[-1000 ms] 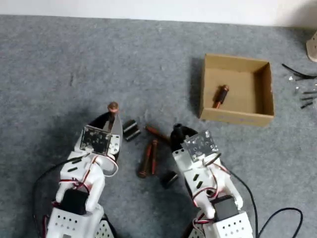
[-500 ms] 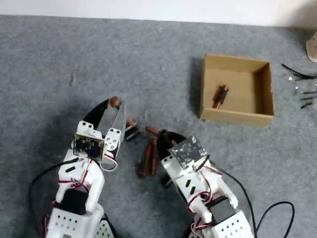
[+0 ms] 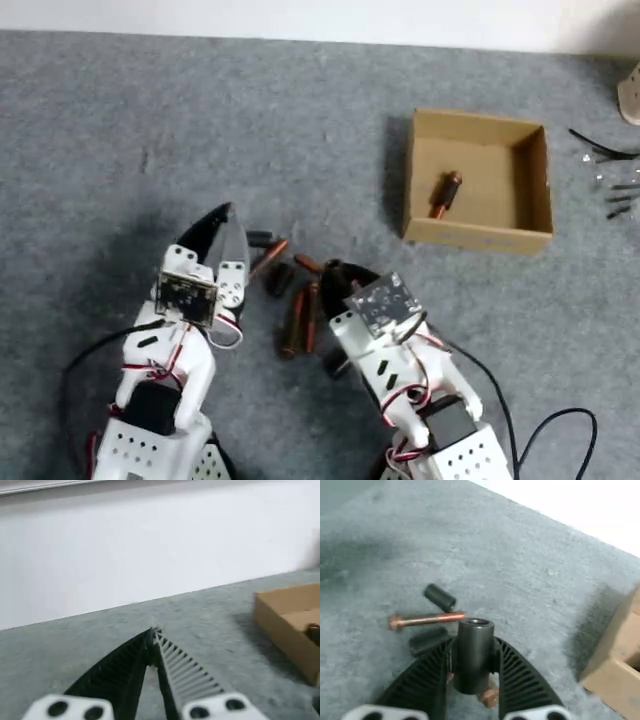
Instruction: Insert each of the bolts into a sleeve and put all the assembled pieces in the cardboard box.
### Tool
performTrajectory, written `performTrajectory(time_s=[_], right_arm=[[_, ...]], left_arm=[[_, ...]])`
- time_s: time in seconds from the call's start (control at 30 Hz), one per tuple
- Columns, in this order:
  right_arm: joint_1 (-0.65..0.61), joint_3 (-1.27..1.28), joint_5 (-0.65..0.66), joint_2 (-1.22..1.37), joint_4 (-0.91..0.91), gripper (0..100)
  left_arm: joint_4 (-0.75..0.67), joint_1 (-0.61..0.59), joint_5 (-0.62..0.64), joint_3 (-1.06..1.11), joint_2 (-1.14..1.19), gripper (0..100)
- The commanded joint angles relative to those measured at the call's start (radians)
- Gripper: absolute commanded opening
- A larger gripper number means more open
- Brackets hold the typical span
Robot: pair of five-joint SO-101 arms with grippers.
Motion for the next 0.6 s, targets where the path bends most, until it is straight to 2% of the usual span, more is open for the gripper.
performTrajectory(time_s=[0.0,0.13,0.3,0.43,0.57], right_arm=[[0.053,0.14,0.009,-0.016,-0.021,1.0],[0.056,0.14,0.009,-0.016,-0.021,1.0],[0.056,0.14,0.009,-0.016,-0.021,1.0],[0.056,0.14,0.009,-0.016,-0.018,1.0],[0.056,0.14,0.009,-0.015,-0.018,1.0]], left_arm=[[0.14,0.038,0.009,-0.044,-0.001,1],[0.361,0.038,0.011,-0.159,0.001,1],[0.307,0.038,0.011,-0.176,0.124,1],[0.295,0.039,0.012,-0.315,0.446,1],[0.399,0.044,0.002,-0.541,0.889,1]])
